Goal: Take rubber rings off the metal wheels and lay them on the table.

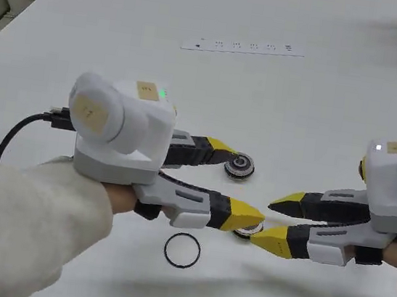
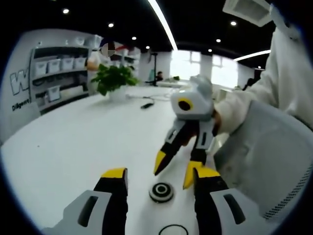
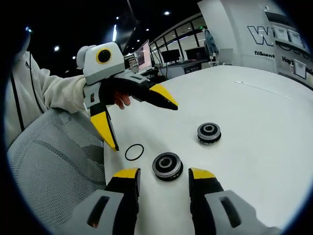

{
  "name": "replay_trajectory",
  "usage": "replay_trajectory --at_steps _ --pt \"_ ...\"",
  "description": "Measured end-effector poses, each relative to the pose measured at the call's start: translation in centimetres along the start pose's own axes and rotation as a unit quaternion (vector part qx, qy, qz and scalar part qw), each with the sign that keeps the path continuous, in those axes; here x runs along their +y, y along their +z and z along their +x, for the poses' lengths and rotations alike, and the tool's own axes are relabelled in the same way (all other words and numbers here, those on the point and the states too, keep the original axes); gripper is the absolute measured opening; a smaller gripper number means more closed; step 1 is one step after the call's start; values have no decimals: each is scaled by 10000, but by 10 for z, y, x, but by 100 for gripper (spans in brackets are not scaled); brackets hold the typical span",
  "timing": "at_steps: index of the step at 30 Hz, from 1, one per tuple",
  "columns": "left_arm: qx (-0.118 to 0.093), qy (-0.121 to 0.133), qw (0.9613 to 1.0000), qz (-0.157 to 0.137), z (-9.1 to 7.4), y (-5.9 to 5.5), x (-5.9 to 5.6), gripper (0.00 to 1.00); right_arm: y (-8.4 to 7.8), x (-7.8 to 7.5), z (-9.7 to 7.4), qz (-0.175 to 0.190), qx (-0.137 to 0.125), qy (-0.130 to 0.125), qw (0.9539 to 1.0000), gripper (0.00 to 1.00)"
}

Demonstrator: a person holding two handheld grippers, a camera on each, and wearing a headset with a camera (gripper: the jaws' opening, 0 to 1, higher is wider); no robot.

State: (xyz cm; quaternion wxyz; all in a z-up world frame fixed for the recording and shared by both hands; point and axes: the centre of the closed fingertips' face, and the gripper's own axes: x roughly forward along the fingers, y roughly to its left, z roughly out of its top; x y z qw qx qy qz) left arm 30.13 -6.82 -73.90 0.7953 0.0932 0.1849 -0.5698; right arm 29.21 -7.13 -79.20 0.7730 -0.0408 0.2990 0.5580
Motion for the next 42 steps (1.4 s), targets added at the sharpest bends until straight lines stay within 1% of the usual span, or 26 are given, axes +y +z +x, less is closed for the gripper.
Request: replay_trajectory --at_steps 3,6,8,11,14,18,21,23,26,28,30,32,35,36,37,38,42 --pt "85 -74 9999 1 5 -6 -3 52 -2 0 1 -5 35 1 10000 35" --pt "116 -106 9999 -23 8 -10 -4 49 -4 -1 3 -15 70 2 10000 33" --pt "154 -140 9998 43 11 -13 -6 46 -5 -1 4 -36 110 -7 9999 32" --pt "278 -159 9995 73 14 -19 -5 41 -7 -1 5 -49 170 1 9998 31" --pt "318 -186 9993 45 17 -22 -4 38 -10 -1 6 -122 256 -5 9996 30" --pt "325 -99 9994 53 18 -24 1 31 -11 -3 6 -206 292 -25 9994 27" --pt "448 -71 9989 104 20 -31 1 30 -13 -2 8 -273 352 -35 9990 26" --pt "494 -80 9986 150 20 -34 1 29 -14 -3 9 -348 378 -69 9987 24" --pt "540 -90 9984 159 22 -38 1 25 -14 -4 9 -379 378 -78 9985 22" --pt "597 -75 9979 219 24 -42 1 23 -14 -5 10 -391 374 -107 9985 21" --pt "712 -68 9970 298 26 -47 1 22 -14 -8 10 -403 393 -157 9983 20" --pt "716 -60 9969 310 26 -47 2 20 -14 -9 10 -406 369 -178 9983 19" --pt "703 -77 9970 328 26 -47 1 15 -14 -8 10 -410 376 -139 9984 19" --pt "714 -88 9968 336 27 -47 1 15 -14 -7 10 -415 373 -116 9984 19" --pt "775 -82 9964 341 26 -50 1 15 -14 -7 10 -434 369 -119 9983 19" --pt "719 -88 9967 363 26 -48 1 15 -13 -8 10 -462 359 -137 9982 18" --pt "738 -106 9963 416 27 -47 0 15 -15 -8 9 -551 385 -150 9976 16"
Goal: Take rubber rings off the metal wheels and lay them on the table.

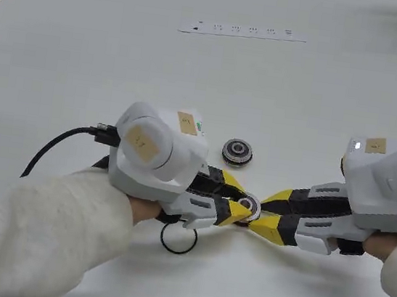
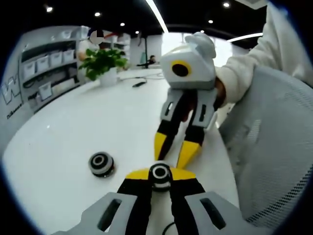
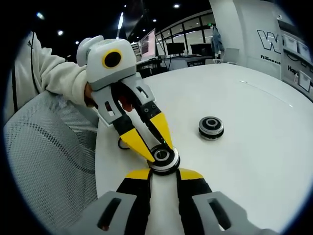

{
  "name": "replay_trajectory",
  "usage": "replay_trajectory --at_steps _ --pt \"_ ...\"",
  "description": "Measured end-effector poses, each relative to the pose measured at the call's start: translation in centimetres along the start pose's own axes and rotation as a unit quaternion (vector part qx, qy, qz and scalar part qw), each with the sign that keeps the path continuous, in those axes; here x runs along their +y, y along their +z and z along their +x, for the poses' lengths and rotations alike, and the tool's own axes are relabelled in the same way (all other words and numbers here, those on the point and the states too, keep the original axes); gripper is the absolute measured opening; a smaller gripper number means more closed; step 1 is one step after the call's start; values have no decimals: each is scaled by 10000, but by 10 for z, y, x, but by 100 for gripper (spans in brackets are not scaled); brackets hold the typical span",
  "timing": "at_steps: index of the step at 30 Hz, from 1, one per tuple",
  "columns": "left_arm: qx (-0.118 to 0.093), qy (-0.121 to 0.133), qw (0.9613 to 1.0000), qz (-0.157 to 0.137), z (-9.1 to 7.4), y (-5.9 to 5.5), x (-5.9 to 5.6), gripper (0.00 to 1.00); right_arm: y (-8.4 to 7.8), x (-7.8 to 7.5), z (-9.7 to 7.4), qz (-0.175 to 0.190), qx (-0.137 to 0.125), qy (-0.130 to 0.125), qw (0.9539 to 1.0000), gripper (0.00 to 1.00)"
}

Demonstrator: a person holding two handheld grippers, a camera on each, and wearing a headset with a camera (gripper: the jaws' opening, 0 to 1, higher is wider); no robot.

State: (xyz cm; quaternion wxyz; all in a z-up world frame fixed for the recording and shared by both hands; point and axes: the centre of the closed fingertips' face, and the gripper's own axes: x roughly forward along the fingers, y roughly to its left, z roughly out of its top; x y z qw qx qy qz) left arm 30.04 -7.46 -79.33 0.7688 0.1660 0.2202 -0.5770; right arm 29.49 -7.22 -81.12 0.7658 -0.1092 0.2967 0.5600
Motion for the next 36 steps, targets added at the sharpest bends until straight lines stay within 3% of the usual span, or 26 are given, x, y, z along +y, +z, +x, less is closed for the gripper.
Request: replay_trajectory --at_steps 3,4,5,10,13,15,19,21,23,25,27,29,31,32,36 --pt "-11 10 10000 4 0 0 0 15 -2 -1 -2 -73 28 -27 10000 11" --pt "-17 19 10000 -6 0 0 0 15 -5 -3 -4 -269 110 -45 9996 7" --pt "-26 19 10000 -15 0 0 0 15 -3 -3 -5 -188 35 -84 9998 2" --pt "-48 27 10000 -43 0 0 -1 15 -2 -2 -4 -154 35 -62 9999 2" --pt "-106 46 9999 -52 -1 0 -1 15 -3 -4 -5 -35 39 -109 9999 0" --pt "-137 48 9999 -56 -1 0 -1 15 -4 -3 -5 330 10 -90 9994 0" --pt "-195 42 9998 -60 -1 0 -1 15 -5 -6 -5 573 -76 -90 9983 0" --pt "-226 41 9997 -82 -1 0 -1 15 -4 -6 -6 1024 -230 -50 9945 0" --pt "-273 36 9995 -123 -1 0 0 15 -4 -6 -6 1673 -446 45 9849 0" --pt "-289 30 9995 -145 -1 0 0 15 -4 -7 -8 2049 -601 106 9769 0" --pt "-295 32 9994 -151 -1 0 0 15 -5 -6 -9 2198 -654 128 9733 0" --pt "-299 34 9994 -158 -1 0 0 15 -4 -6 -9 2171 -646 118 9739 0" --pt "-303 35 9994 -162 -1 0 0 15 -2 -7 -10 2286 -728 146 9707 0" --pt "-303 39 9994 -163 -1 0 0 15 -1 -6 -10 2424 -773 175 9669 0" --pt "-307 43 9994 -167 -1 -1 0 15 0 -6 -10 2506 -809 199 9645 0"
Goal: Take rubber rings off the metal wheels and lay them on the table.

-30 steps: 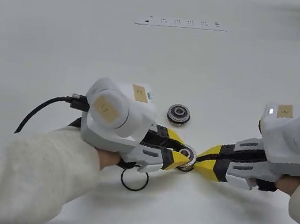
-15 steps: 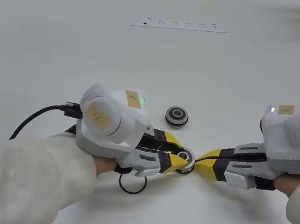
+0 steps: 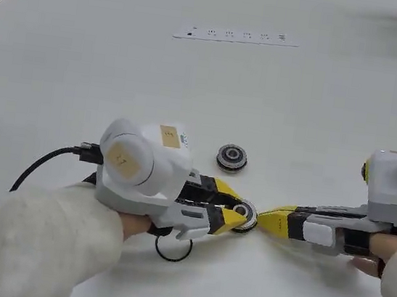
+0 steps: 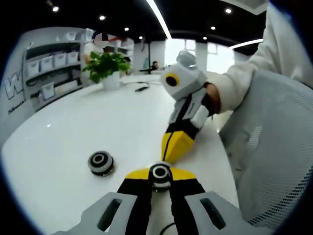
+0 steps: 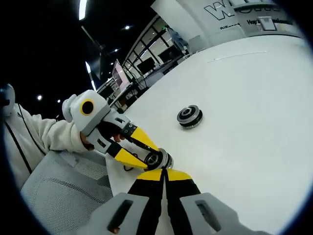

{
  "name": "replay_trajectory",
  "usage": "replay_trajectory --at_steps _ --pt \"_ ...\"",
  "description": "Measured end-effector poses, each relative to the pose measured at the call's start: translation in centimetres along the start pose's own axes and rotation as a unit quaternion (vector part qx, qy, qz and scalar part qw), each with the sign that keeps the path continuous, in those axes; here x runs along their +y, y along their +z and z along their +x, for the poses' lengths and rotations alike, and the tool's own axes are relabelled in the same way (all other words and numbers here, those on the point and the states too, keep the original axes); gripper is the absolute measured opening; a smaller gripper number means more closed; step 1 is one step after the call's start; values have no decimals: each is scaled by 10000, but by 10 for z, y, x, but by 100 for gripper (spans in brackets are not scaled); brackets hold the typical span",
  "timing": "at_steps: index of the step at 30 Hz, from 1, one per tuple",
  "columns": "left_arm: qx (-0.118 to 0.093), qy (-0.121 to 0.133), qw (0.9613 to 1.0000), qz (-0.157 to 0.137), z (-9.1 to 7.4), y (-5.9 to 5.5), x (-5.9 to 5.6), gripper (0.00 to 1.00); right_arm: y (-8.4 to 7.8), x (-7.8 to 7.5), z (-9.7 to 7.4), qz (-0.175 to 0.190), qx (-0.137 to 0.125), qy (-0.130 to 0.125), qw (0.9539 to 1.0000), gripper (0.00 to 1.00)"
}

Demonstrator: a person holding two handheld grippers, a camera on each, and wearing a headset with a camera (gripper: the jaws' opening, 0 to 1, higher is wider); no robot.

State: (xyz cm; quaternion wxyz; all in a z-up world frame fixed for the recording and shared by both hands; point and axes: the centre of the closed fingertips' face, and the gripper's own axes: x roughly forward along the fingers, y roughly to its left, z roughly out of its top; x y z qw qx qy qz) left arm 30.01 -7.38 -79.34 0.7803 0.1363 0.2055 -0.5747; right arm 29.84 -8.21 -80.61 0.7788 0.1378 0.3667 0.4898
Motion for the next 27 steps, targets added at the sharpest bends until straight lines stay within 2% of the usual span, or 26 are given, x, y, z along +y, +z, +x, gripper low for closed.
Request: replay_trajectory --at_steps 3,8,10,13,19,27 --pt "-2 0 10000 0 0 0 0 15 1 0 0 262 -72 60 9996 0" --pt "-8 8 10000 -7 0 0 0 15 7 1 -2 702 -352 233 9966 0" --pt "7 24 10000 -5 0 0 0 15 6 1 -1 656 -314 225 9971 0" --pt "3 25 10000 -20 0 0 0 15 7 2 -1 842 -369 302 9953 0" --pt "12 41 10000 -30 0 0 0 14 8 4 -2 973 -417 354 9937 0" --pt "33 48 10000 -41 1 0 0 14 8 9 -1 909 -401 442 9941 0"
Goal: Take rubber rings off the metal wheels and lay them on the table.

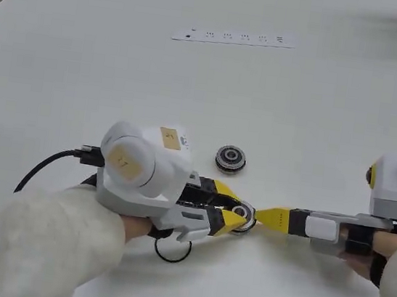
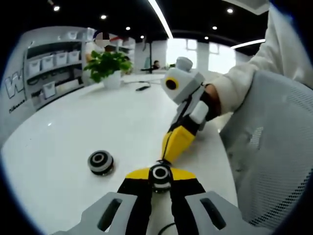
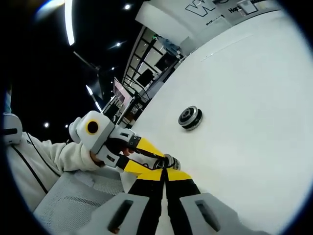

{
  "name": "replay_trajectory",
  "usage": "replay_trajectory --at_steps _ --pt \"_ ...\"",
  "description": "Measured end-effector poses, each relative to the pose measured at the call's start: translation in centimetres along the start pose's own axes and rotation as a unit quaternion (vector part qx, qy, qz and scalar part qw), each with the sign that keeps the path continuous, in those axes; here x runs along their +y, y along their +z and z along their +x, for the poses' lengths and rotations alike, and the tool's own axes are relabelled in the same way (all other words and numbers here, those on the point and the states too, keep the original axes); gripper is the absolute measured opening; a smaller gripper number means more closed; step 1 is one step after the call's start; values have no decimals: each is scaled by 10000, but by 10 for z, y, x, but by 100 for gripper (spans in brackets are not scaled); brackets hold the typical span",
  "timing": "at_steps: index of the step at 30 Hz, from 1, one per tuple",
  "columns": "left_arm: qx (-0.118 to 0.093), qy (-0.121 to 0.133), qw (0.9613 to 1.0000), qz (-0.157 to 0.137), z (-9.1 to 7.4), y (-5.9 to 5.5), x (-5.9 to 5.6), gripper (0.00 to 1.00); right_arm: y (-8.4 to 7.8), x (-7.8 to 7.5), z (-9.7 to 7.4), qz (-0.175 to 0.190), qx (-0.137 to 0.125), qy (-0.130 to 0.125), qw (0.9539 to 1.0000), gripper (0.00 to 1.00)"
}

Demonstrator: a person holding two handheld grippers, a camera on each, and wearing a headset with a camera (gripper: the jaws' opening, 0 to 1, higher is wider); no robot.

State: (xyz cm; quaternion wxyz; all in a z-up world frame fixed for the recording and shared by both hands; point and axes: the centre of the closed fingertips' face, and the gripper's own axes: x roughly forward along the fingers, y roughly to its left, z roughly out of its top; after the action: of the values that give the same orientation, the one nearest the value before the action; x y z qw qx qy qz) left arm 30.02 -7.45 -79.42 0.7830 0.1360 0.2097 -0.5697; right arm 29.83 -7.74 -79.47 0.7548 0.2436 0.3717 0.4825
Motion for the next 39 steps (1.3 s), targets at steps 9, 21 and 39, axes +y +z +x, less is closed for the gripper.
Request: replay_trajectory --at_steps 9,21,39 --pt "10 8 10000 15 0 0 0 14 0 3 0 18 0 78 10000 0" --pt "4 7 10000 22 0 0 0 14 1 5 1 40 -22 141 9999 0" --pt "-9 -3 10000 29 1 0 -1 14 2 10 1 95 -81 273 9995 0"
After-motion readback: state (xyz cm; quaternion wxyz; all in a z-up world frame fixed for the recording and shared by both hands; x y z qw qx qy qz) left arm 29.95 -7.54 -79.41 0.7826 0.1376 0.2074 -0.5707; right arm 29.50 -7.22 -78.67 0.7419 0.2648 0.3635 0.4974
